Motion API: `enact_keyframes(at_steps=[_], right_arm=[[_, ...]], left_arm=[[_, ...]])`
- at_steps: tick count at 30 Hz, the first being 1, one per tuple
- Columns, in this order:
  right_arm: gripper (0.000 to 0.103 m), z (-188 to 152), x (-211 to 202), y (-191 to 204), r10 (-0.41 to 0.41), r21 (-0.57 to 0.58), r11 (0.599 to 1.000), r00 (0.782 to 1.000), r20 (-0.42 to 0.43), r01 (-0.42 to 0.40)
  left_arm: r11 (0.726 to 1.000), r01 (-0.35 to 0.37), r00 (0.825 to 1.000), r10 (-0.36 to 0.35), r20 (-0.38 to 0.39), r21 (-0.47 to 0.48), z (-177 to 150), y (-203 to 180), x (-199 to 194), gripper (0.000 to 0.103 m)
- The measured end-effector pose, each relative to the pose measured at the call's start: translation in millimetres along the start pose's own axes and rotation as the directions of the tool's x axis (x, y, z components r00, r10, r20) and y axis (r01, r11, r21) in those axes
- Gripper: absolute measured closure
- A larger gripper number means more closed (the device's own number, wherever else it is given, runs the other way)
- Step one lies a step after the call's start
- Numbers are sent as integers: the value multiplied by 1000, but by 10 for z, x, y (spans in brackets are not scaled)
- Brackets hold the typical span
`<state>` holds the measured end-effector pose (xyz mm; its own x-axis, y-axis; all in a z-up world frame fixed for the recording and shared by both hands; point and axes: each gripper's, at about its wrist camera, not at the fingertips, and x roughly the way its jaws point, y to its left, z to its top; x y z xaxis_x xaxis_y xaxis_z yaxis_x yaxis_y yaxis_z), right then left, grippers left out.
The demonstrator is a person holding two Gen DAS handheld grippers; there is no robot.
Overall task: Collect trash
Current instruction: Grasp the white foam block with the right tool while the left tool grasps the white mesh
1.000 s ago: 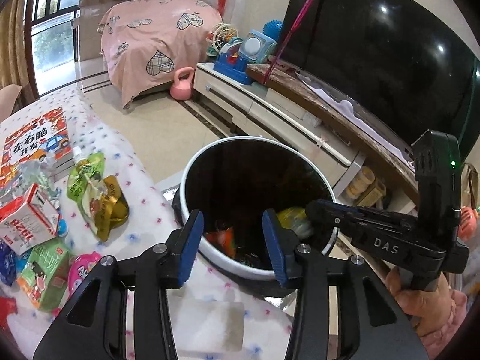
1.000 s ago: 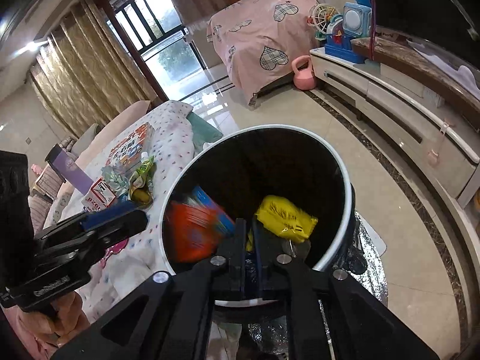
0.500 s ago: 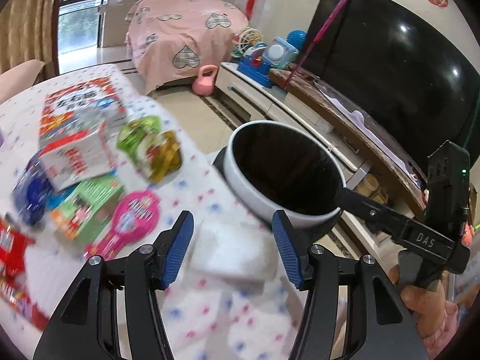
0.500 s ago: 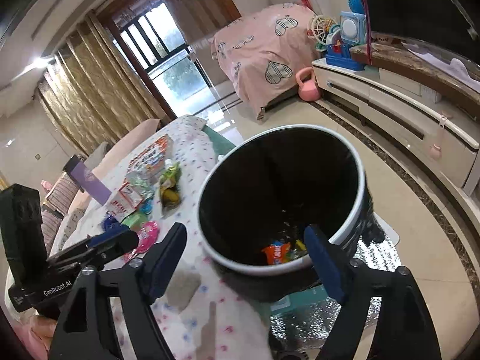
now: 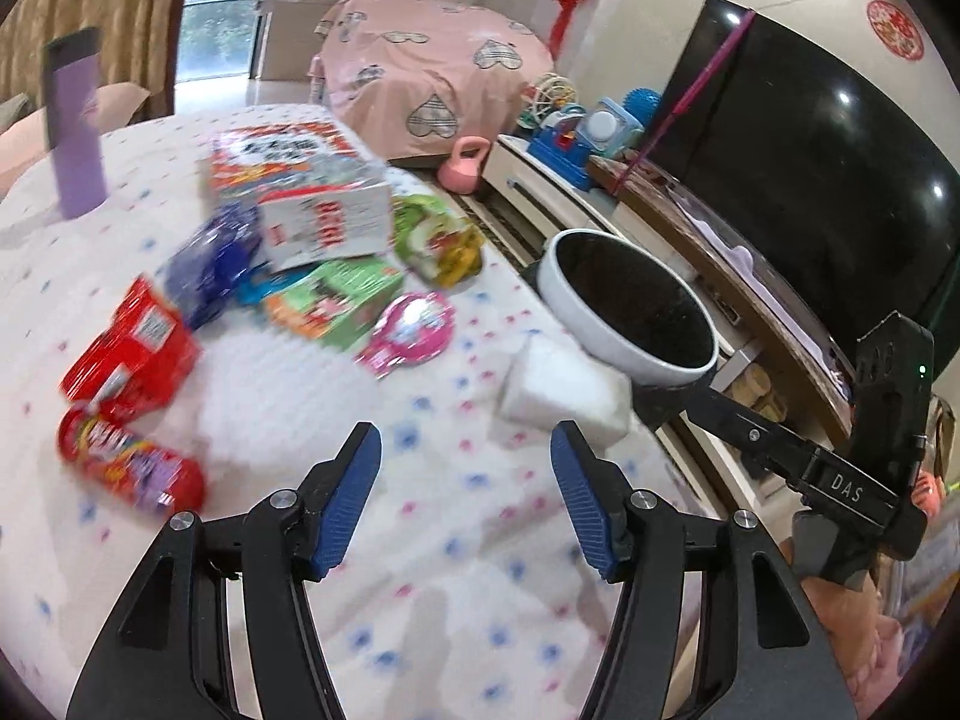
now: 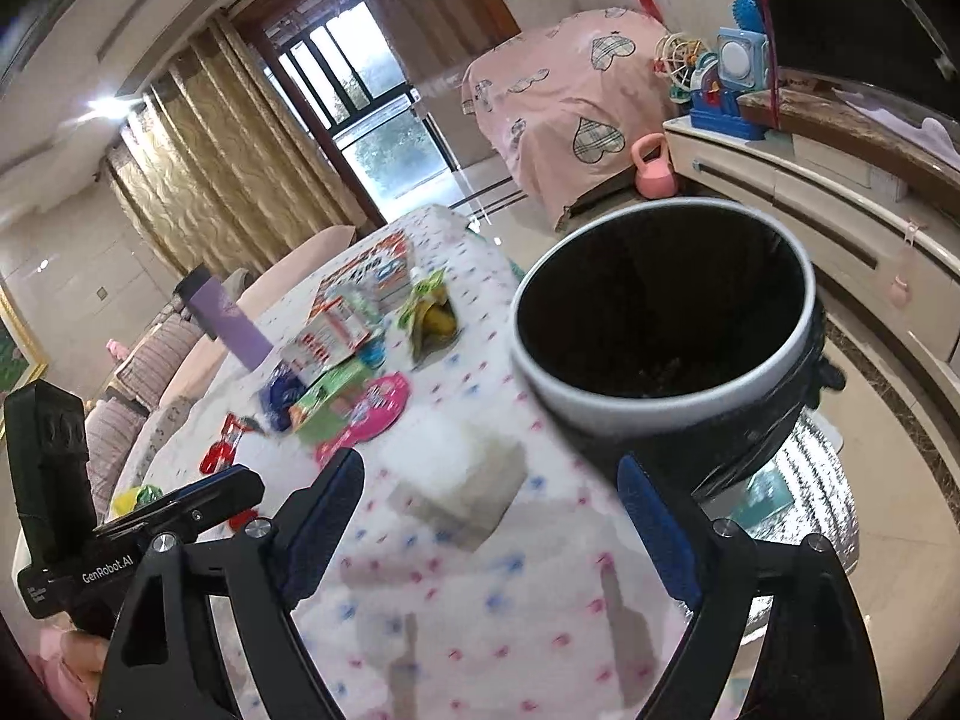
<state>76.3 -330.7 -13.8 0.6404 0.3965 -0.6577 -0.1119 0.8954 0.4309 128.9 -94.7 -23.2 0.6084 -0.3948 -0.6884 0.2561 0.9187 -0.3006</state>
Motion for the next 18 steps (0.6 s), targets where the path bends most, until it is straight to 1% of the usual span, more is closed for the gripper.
enact_keyframes(at_steps=[6,10,16,18], right_arm=[[15,-184,79,193,8,-23,1000,999,-31,-9],[15,-275,134,295,6,-47,999,999,-52,-8],[15,-337,225,404,-5,-70,998,998,-67,0],[15,-344,256,424,-11,-78,997,997,-70,6]], left_arm=[[999,-25,1000,25,2,-45,-149,245,-110,43],[997,-42,999,43,1,-69,-192,364,-155,43],[992,-74,997,75,0,-99,-186,541,-159,35],[991,-87,996,87,-2,-101,-151,577,-132,26]])
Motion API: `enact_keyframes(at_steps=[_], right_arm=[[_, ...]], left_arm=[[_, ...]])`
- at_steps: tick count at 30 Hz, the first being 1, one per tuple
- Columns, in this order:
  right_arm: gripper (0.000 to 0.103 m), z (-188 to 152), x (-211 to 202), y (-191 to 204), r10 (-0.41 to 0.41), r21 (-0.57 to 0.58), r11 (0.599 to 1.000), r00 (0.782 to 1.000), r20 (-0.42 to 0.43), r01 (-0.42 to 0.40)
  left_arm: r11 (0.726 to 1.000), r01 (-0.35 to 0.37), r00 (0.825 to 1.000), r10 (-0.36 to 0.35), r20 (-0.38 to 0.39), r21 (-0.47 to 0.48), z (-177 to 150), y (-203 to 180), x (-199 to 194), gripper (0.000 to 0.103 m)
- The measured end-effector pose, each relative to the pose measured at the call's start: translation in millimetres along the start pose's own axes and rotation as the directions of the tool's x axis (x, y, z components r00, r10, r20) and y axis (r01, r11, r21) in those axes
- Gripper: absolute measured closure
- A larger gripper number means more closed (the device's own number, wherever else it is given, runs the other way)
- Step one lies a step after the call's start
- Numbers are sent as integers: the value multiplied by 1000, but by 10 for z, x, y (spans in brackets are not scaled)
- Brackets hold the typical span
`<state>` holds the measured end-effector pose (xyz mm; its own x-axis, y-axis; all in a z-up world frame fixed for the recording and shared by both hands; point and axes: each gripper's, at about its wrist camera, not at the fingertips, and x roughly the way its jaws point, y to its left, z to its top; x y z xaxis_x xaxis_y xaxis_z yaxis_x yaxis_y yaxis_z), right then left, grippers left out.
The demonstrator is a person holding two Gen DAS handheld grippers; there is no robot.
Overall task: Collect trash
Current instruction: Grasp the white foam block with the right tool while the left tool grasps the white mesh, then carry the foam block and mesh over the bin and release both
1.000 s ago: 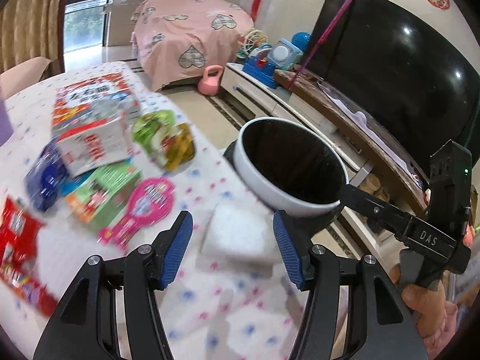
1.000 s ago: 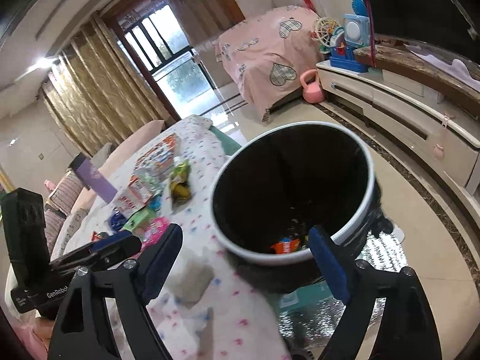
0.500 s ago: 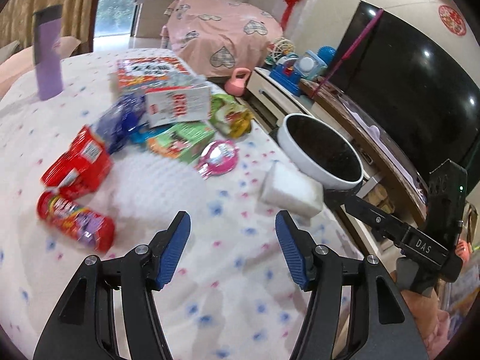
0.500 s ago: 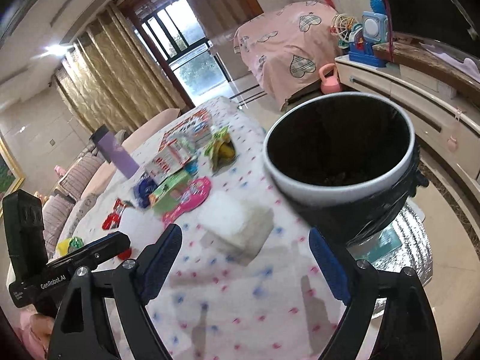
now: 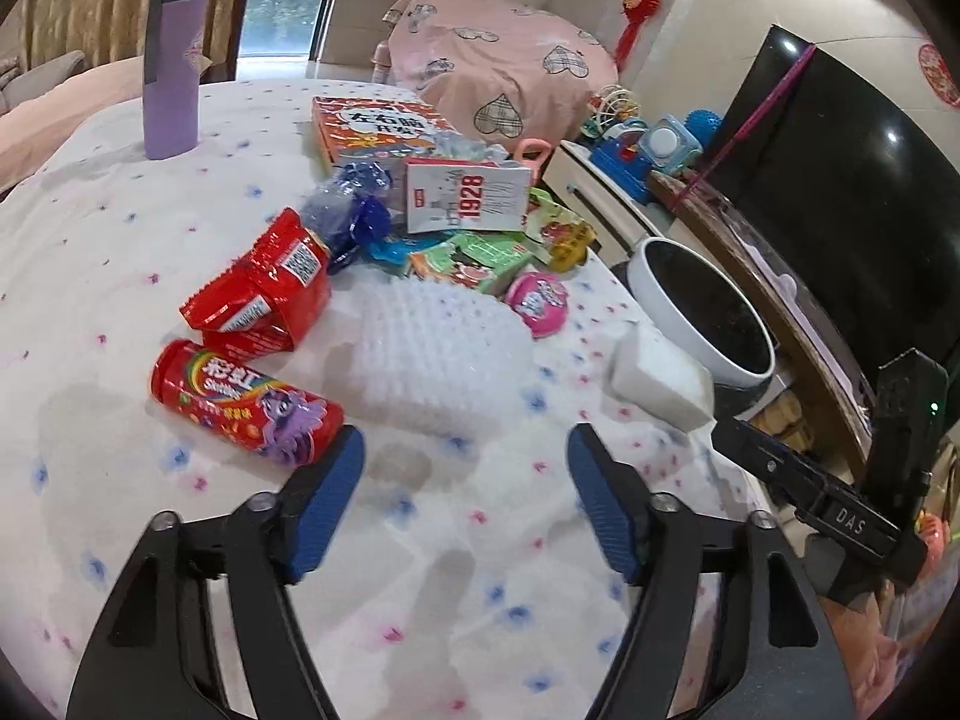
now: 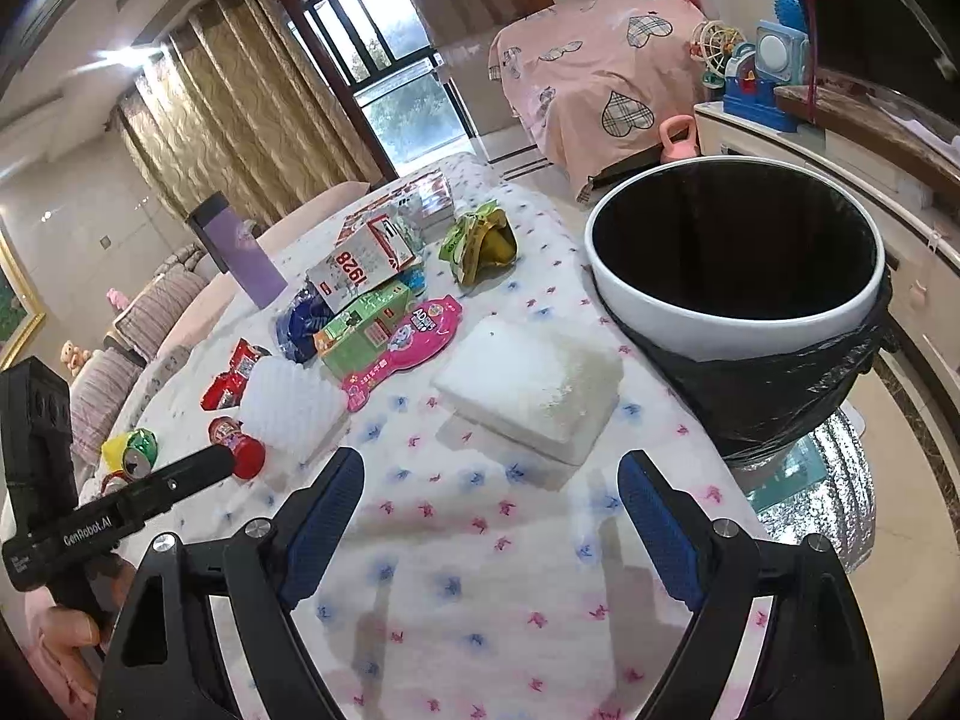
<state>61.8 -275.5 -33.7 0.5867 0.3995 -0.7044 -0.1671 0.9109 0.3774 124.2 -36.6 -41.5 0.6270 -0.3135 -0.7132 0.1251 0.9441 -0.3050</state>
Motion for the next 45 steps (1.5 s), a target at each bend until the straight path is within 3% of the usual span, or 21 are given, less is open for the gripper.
enact_keyframes(at_steps=[11,15,16,17,18,23,33,45], right_arm=[[15,145,334,-11,-50,-9,999,998,-34,50],[16,190,491,-76,-81,3,997,996,-48,81],[22,196,500,-87,-82,4,997,995,-49,82],[36,203,502,-93,-91,2,996,995,-44,91],[36,208,498,-97,-103,-3,995,994,-42,103],[44,188,410,-111,-97,-11,995,995,-17,97],[44,201,87,-88,-46,-1,999,998,31,46],[44,319,-289,-257,-81,11,997,992,95,80]], left_arm=[[994,-81,997,81,4,67,246,-39,297,25],[992,-73,996,77,-39,108,222,-92,433,71],[991,-69,996,74,-42,114,216,-99,446,74],[991,-68,997,73,-37,119,206,-102,440,75],[990,-67,997,71,-34,121,197,-114,428,77],[993,-41,999,43,-22,110,169,-134,317,78],[991,35,999,-34,-7,126,199,-383,113,78],[978,102,995,-104,1,182,337,-831,106,78]])
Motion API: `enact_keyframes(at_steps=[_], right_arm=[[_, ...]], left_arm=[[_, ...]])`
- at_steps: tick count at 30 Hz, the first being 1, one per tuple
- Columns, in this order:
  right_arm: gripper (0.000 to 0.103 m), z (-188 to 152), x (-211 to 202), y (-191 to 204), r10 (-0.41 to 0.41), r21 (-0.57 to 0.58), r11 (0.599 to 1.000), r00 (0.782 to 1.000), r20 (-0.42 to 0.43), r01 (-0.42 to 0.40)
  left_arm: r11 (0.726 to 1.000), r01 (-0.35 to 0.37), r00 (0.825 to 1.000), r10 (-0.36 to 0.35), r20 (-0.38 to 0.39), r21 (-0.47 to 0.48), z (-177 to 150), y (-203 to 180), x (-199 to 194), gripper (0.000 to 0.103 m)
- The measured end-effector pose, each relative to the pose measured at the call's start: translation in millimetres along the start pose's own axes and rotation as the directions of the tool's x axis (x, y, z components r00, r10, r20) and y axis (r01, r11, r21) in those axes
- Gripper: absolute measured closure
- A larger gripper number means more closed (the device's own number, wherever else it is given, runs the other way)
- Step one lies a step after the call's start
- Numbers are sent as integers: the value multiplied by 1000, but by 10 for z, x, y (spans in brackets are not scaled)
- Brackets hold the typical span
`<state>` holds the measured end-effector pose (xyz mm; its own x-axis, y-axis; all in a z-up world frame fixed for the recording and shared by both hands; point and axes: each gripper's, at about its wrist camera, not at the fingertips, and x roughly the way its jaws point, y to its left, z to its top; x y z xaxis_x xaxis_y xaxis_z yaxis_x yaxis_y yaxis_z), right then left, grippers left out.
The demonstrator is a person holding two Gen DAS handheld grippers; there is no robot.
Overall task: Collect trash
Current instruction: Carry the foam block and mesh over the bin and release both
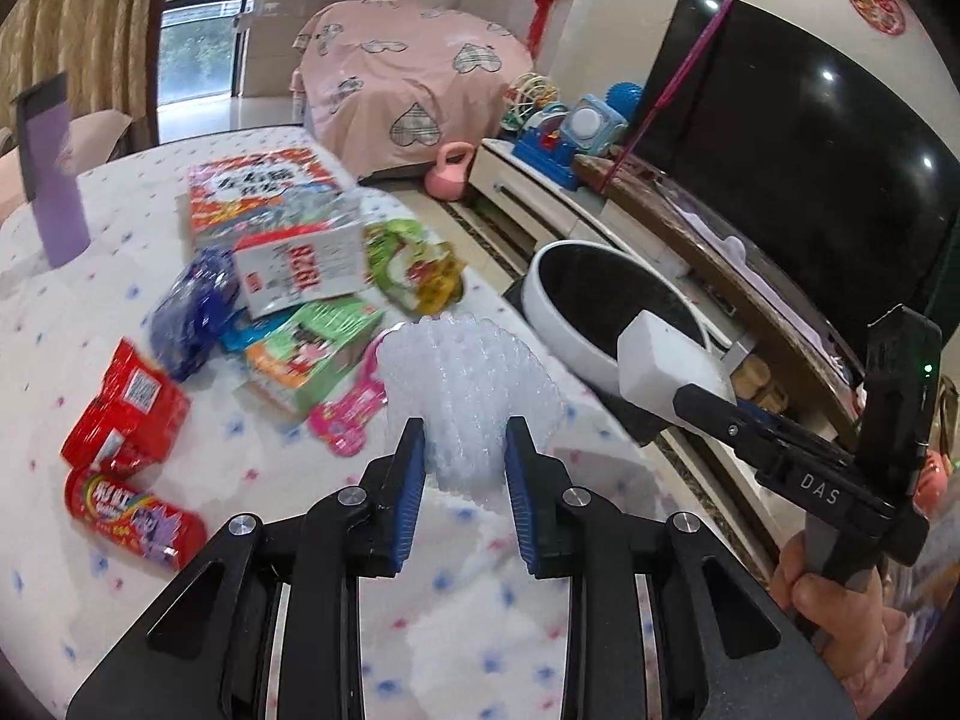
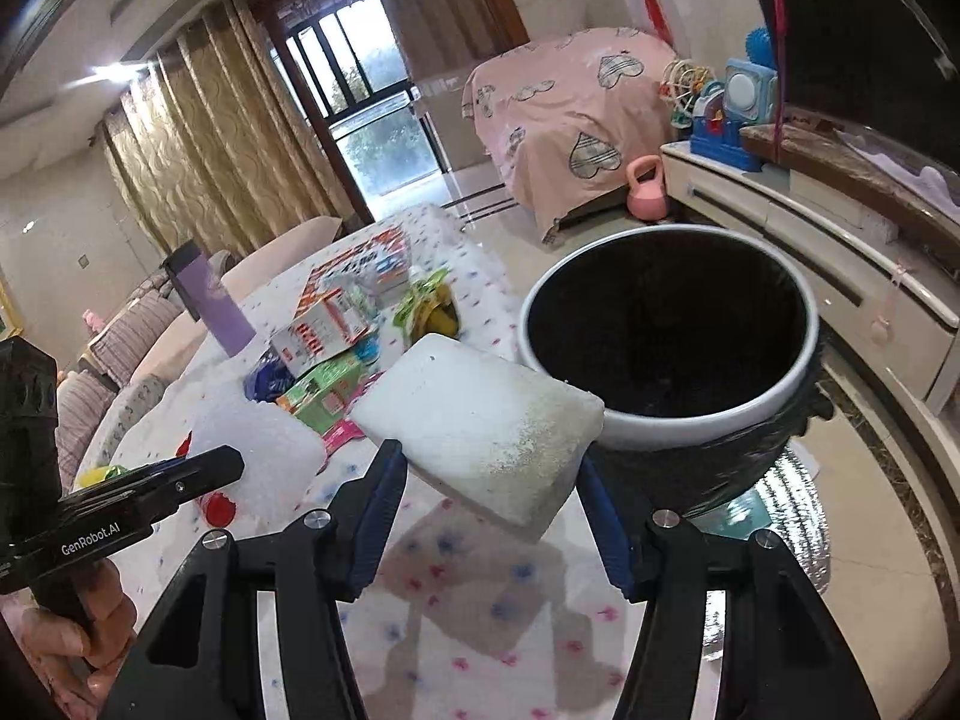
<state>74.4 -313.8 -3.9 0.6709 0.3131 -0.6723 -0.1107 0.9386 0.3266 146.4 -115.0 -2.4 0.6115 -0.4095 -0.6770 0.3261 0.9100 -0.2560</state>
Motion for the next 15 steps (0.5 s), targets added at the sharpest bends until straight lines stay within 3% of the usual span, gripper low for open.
enact_keyframes(at_steps=[15], right_arm=[[44,167,-169,-449,-68,31,997,997,37,67]], left_arm=[[996,43,999,-43,-1,77,304,-496,260,78]])
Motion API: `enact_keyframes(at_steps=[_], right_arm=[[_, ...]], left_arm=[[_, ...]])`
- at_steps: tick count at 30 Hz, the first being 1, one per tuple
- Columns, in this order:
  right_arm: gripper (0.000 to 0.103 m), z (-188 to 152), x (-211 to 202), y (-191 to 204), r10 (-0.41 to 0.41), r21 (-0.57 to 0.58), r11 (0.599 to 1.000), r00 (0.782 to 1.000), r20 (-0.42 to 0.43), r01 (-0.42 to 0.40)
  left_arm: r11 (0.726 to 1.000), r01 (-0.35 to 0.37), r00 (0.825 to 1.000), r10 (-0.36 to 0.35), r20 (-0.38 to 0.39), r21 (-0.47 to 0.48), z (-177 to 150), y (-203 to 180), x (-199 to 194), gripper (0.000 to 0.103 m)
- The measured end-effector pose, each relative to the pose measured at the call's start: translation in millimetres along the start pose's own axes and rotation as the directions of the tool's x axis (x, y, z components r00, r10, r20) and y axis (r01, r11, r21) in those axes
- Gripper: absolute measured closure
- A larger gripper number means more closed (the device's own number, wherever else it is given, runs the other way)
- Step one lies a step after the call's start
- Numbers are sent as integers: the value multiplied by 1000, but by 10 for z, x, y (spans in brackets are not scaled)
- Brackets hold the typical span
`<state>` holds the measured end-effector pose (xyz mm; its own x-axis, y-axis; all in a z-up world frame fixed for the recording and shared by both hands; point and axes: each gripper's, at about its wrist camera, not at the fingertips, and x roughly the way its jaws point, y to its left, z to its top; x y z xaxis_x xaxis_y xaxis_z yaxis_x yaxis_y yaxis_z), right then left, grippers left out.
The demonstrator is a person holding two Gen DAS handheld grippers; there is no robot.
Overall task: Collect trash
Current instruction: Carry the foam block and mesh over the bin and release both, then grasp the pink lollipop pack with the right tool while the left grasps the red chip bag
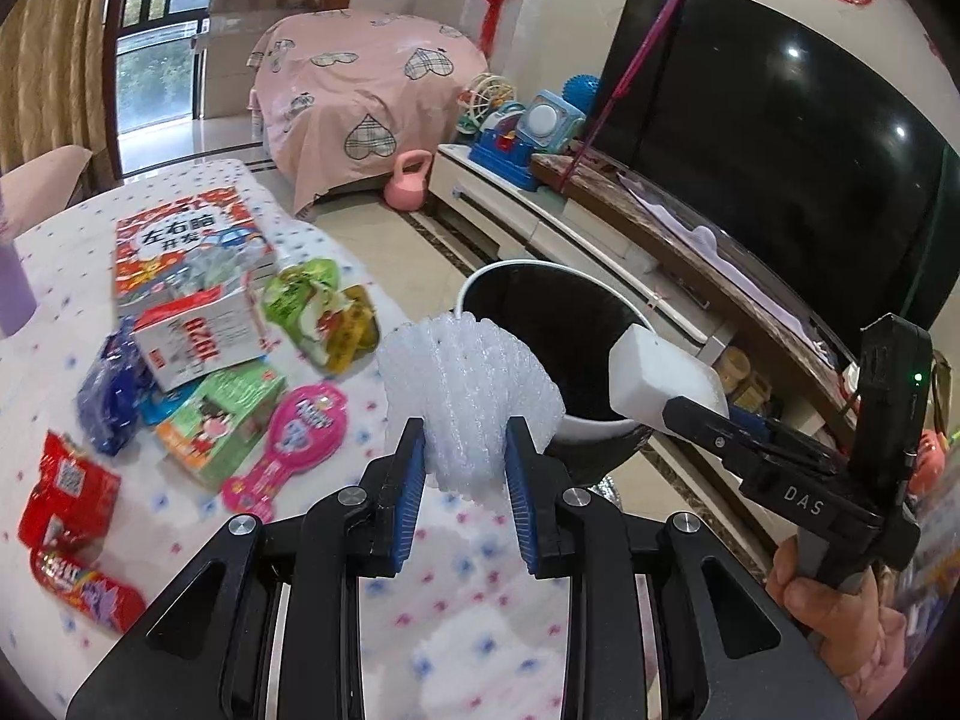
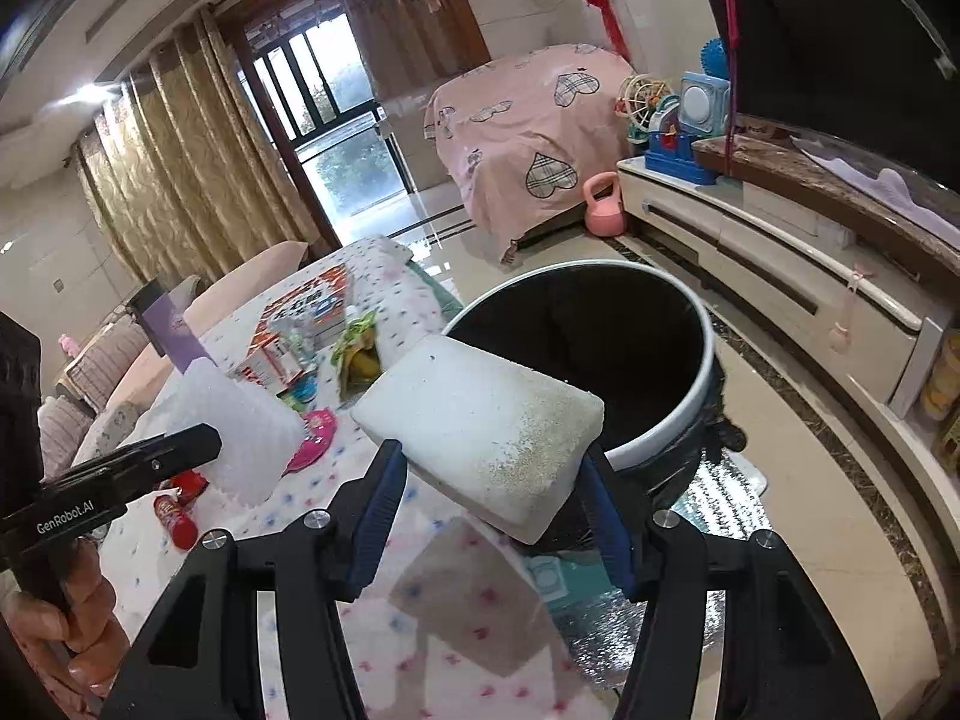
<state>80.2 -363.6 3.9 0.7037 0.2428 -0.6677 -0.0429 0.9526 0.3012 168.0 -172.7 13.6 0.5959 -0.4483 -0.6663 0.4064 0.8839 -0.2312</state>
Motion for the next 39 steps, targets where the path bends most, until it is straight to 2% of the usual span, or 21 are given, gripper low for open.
enact_keyframes(at_steps=[14,22,28,29,32,36,39], right_arm=[[43,264,113,-353,-42,-16,999,999,-6,42],[42,412,277,-478,-67,-45,997,997,-38,66],[42,482,392,-522,-83,-77,994,995,-62,78],[42,492,417,-527,-85,-81,993,994,-67,80],[40,505,491,-555,-97,-91,992,992,-84,89],[33,481,564,-580,-96,-83,993,990,-105,88],[25,473,587,-631,-94,-65,994,989,-110,88]], left_arm=[[999,16,1000,-15,-25,47,310,-294,472,78],[996,5,999,-1,-42,94,462,-427,783,78],[996,8,997,-2,-71,87,528,-426,996,76],[996,12,997,-5,-75,87,530,-425,1021,74],[997,6,997,1,-76,83,525,-415,1062,57],[997,2,997,5,-81,77,505,-375,1081,44],[998,1,997,4,-79,60,494,-335,1051,40]])
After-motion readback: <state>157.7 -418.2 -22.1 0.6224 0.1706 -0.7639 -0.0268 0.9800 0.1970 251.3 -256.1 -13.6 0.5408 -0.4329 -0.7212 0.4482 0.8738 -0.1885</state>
